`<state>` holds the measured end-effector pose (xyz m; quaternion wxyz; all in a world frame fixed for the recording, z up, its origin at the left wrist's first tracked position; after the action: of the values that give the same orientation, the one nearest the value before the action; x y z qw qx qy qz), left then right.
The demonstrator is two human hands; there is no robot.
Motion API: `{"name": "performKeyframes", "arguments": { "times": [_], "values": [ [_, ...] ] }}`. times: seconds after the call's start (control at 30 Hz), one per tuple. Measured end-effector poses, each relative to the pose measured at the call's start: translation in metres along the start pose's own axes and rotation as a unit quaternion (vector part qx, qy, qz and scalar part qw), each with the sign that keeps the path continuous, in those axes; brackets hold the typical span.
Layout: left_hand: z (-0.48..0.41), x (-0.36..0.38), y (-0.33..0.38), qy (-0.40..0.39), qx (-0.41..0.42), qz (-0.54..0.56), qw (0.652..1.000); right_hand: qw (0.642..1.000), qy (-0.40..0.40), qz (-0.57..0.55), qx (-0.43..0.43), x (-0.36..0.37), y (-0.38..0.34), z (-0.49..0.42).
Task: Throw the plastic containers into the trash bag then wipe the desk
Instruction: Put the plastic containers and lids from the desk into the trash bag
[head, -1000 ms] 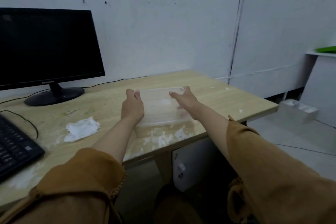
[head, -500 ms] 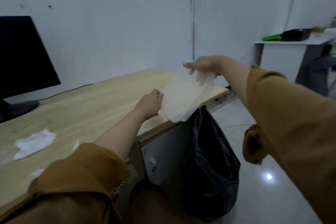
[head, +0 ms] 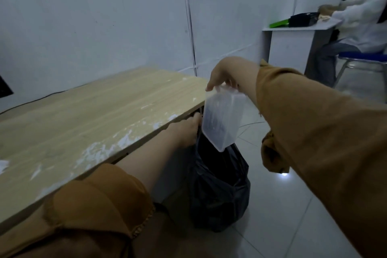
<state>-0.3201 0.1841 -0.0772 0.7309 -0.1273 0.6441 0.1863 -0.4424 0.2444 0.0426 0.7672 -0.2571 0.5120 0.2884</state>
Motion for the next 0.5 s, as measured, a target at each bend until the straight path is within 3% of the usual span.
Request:
{"name": "performKeyframes", "arguments": {
  "times": [0.1,0.17,0.37,0.5],
  "values": [
    [0.001,0.016,0.001,-0.046,0.057,-0.218,0.973,0.999,-0.005,-0.026,0.023,0.02,0.005,-0.009],
    [0.002,0.023,0.0,-0.05,0.08,-0.29,0.952,0.999,-0.015,-0.025,0.027,0.032,0.005,-0.013],
    [0.0,0.024,0.002,-0.021,0.108,-0.352,0.929,0.998,-0.05,-0.028,0.012,0.059,-0.008,-0.02],
    [-0.001,0.005,-0.002,0.054,0.118,-0.367,0.921,0.996,-0.089,-0.023,-0.011,0.067,-0.024,-0.022]
  ]
}}
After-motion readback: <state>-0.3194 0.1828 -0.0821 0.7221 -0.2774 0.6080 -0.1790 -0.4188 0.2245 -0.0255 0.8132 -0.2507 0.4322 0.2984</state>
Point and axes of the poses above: each hand's wrist, its own z-axis away from the middle knuckle, its own x-axis out of the palm, y = z × x, the point moved 3 cm from there along -z, towards the middle knuckle, and after that the axes turned 5 degrees about -x, right-handed, at the moved point
